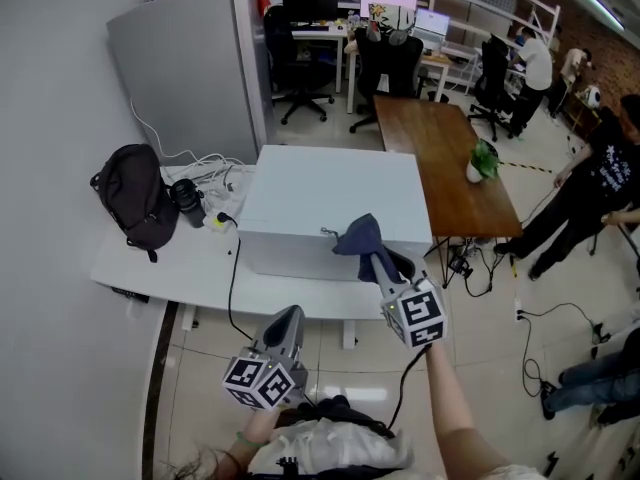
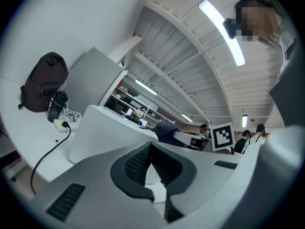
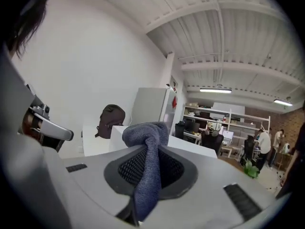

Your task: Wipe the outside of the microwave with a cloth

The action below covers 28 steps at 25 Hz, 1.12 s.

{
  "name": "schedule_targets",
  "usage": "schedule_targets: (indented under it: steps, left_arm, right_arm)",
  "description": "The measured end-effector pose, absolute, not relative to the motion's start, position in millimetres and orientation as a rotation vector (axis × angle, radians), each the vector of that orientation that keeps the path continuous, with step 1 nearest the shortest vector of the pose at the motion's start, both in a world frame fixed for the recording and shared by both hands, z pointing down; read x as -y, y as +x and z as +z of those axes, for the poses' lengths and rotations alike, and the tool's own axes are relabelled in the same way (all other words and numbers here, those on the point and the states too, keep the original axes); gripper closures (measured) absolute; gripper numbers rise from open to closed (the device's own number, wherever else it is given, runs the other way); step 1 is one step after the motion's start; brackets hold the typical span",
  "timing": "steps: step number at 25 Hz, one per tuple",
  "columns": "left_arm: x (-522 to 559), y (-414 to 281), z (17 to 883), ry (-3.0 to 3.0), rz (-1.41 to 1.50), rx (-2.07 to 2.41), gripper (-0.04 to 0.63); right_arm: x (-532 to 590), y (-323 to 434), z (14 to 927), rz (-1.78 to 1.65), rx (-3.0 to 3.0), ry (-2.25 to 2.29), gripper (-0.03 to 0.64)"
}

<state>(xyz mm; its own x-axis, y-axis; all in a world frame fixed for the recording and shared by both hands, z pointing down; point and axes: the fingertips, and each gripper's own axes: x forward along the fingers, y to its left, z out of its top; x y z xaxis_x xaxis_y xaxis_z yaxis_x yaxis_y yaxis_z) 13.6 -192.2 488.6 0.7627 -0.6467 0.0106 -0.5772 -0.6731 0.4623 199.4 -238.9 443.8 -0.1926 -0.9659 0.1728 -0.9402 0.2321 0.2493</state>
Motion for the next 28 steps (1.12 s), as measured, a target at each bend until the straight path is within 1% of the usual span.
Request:
schedule_targets:
  steps: [5, 13, 17, 22, 23, 25, 28]
  left_arm:
    - [188, 2, 484, 2.516, -0.236, 0.952, 0.606]
    - [198, -45, 491, 2.457, -0.257, 1.076, 0.606]
    - [199, -64, 494, 2.43, -0.256, 1.125, 0.606]
    - [201, -71, 499, 2.429, -0.234, 1.13, 0.606]
    - [201, -71, 499, 2.431, -0.229, 1.127, 0.606]
    - [201, -73, 499, 2.435, -0.225, 1.124, 0.606]
    - [204, -76, 498, 2.436, -0.229, 1.126, 0.606]
  right_arm:
    - [269, 182, 502, -0.029, 2.165, 1.704, 0.541]
    - [295, 178, 642, 0.355, 2.069, 1.579, 0.541]
    - [297, 172, 687, 0.504, 1.99, 1.496, 0.541]
    - [289, 176, 731, 0.69, 1.855, 1.457, 0.541]
    - [287, 175, 731, 0.706, 1.868, 1.459, 0.541]
    - [287, 162, 697, 0.63, 1.978, 1.476, 0.543]
    - [282, 126, 588, 0.391, 2.222, 1.526, 0.543]
